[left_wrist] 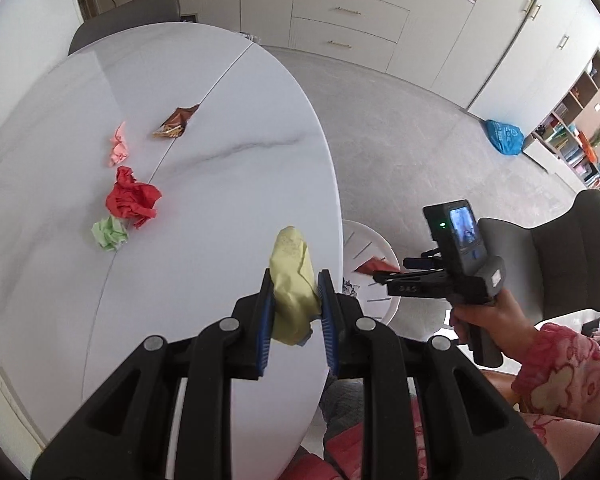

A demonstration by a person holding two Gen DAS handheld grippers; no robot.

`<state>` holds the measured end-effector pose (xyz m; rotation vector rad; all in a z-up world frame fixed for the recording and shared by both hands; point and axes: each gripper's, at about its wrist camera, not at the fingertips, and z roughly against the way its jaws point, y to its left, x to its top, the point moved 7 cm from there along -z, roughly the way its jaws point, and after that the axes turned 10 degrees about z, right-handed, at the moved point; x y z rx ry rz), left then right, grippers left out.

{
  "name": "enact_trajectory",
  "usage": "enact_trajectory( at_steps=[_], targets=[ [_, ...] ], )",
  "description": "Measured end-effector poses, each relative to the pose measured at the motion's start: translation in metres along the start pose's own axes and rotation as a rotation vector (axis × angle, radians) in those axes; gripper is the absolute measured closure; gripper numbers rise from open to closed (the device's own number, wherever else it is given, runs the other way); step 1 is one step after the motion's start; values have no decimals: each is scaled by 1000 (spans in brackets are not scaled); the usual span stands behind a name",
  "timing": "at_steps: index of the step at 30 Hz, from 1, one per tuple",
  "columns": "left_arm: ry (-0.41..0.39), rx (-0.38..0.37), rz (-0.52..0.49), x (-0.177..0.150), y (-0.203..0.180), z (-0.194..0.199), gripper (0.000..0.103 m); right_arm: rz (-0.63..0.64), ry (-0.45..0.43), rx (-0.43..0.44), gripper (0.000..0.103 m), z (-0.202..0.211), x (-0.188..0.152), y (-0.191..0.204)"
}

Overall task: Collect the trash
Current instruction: 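Drop the red packet in the bin with right tool while left drops yellow tissue, then move both open tools back over the table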

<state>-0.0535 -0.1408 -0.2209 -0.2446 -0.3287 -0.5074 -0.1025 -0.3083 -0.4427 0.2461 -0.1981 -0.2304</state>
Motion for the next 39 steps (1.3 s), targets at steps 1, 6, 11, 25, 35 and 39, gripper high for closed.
enact_trajectory(
  at_steps=[1, 6, 11, 25, 35, 39],
  targets=[
    [1, 1, -9, 0, -4, -2, 82, -20, 11, -3, 20, -7, -3, -5],
    [17, 8, -63, -3, -31, -13, 82, -131, 2, 27, 11, 2, -18, -34],
    [46, 2, -146, -6, -72, -32, 82, -224, -27, 5, 9, 30, -31, -65],
    [265, 146, -325, -46, -135, -179, 58, -286, -113, -36, 8, 92, -66, -114],
    [236, 146, -348, -49, -157, -182, 14, -269, -91, -35, 8, 94, -79, -115],
    [213, 105, -312, -40, -164, -166, 14, -274, -96, -31, 8, 95, -75, -115]
  ],
)
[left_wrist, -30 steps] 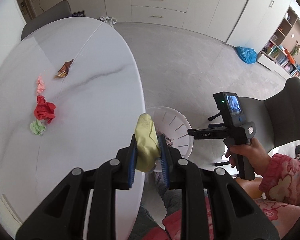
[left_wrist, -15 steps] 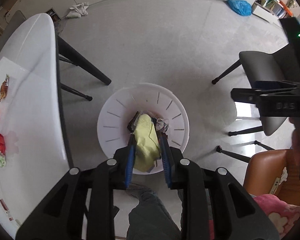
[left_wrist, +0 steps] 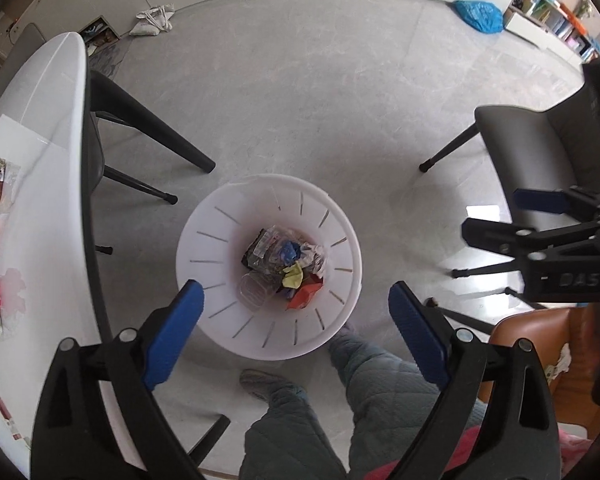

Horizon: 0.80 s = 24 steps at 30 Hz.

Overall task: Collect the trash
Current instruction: 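Move both open tools back over the table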

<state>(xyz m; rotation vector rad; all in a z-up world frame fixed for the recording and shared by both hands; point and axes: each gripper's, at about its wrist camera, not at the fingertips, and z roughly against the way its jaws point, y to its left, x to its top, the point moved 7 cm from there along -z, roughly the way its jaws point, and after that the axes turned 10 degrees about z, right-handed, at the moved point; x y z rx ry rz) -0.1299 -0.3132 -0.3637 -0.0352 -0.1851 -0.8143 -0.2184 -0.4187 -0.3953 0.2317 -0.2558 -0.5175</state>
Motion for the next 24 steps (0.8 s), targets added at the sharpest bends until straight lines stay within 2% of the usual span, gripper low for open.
enact_trajectory(
  at_steps=[5, 11, 12, 15, 18, 24],
  targets=[
    [-79, -20, 38, 13, 12, 40, 10, 16, -25, -8, 8, 11, 16, 10],
    [-208, -19, 138, 28, 54, 100, 8, 125, -122, -33, 7, 53, 51, 54],
    [-231, -14, 161, 30, 65, 109, 8, 151, -143, -35, 4, 61, 57, 65],
    [-278, 16, 230, 29, 102, 132, 8, 220, -200, -23, 3, 80, 74, 97],
    [-325, 93, 301, 23, 149, 148, 8, 293, -246, -2, 3, 94, 93, 137],
    [-321, 191, 465, -3, 243, 147, 8, 430, -284, 44, 3, 95, 118, 211]
  ],
)
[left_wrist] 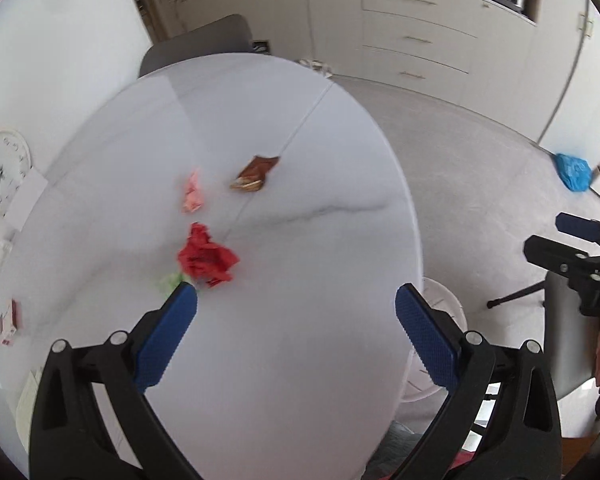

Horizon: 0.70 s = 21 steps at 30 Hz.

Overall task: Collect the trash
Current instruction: 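Move both open tools back over the table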

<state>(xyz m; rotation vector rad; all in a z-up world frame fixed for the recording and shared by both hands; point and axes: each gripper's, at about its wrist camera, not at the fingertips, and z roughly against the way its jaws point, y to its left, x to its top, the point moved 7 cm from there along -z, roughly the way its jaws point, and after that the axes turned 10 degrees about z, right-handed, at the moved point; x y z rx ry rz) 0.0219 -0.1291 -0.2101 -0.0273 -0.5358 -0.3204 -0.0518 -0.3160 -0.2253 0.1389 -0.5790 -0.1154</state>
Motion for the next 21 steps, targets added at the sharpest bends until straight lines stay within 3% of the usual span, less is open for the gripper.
enact_trajectory(
  at_steps=[4, 12, 21],
  targets=[
    [11, 52, 55, -2, 52, -21, 8, 63, 14, 44, 3, -21, 19, 40],
    [94, 16, 104, -11, 112, -82, 8, 157, 94, 102, 3, -56, 33, 96],
    [168, -40, 107, -11, 131, -128, 35, 198, 169, 119, 3, -81, 38, 113]
  ],
)
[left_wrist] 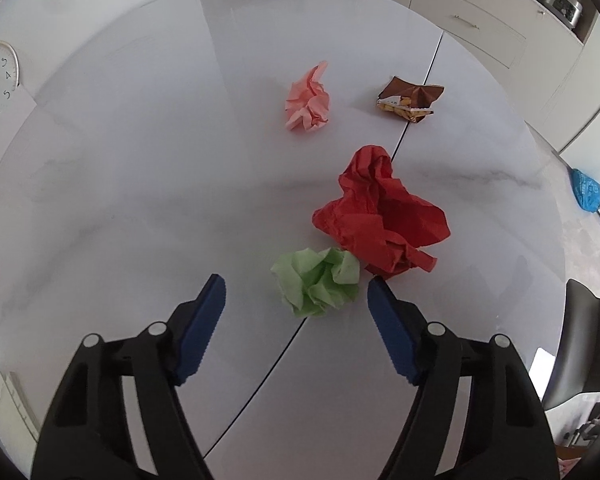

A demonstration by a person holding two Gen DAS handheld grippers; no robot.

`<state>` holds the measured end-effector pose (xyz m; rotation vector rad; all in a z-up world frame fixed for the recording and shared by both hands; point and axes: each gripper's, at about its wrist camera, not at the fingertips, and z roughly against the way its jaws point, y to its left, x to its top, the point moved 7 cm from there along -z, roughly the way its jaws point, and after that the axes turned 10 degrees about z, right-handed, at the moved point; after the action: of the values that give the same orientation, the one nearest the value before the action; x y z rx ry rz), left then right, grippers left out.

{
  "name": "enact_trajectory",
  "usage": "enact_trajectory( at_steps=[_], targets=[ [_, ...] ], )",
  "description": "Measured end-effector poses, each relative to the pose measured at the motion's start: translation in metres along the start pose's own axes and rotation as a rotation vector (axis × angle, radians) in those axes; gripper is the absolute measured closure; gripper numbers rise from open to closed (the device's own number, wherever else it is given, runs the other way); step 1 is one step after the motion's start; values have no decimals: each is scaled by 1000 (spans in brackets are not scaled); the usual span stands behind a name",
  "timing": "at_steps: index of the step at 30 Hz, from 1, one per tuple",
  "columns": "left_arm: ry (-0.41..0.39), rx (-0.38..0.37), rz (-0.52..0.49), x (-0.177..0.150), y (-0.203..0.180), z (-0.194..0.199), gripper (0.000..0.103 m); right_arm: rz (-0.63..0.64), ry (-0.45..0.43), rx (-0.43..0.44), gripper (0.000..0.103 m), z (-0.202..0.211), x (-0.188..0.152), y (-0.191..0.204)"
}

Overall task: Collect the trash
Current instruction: 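Move both open tools back over the table, then grasp the green tissue with the left tool while the right tool grasps the red crumpled tissue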

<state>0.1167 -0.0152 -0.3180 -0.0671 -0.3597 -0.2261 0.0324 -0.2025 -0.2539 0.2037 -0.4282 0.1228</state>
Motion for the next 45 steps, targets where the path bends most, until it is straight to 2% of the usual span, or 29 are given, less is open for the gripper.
enact_trajectory(
  at_steps=[2, 4, 7, 16, 22, 24, 31, 32, 35, 37, 38, 39, 45],
  targets=[
    [7, -16, 5, 2, 0, -4, 42, 8, 7, 4, 3, -4, 5, 1],
    [18, -41, 11, 4, -2, -7, 59, 20, 12, 12, 3, -8, 11, 4],
    [20, -49, 21, 5, -4, -7, 69, 50, 10, 27, 3, -13, 22, 13],
    [-15, -85, 115, 0, 11, 26, 70, 229, -7, 84, 3, -41, 67, 66],
    [-59, -42, 137, -3, 30, 58, 71, 315, 12, 118, 3, -71, 92, 108],
    [-75, -3, 155, -8, 43, 70, 70, 326, 18, 129, 3, -79, 96, 119],
    [-104, 21, 252, -24, 77, 100, 70, 399, 63, 147, 4, -104, 89, 158],
    [-107, 22, 264, -27, 81, 103, 70, 409, 64, 147, 5, -106, 88, 163],
    [-115, 29, 293, -36, 93, 113, 70, 442, 75, 117, 20, -114, 84, 172],
    [-122, 29, 306, -43, 101, 120, 70, 448, 96, 82, 43, -122, 82, 172],
    [-125, 28, 309, -45, 101, 122, 70, 442, 103, 75, 50, -124, 82, 170],
    [-132, 28, 311, -45, 102, 125, 70, 430, 107, 75, 62, -124, 81, 168],
    [-166, -2, 264, -45, 79, 141, 70, 356, 46, 95, 65, -88, 75, 145]
  ],
)
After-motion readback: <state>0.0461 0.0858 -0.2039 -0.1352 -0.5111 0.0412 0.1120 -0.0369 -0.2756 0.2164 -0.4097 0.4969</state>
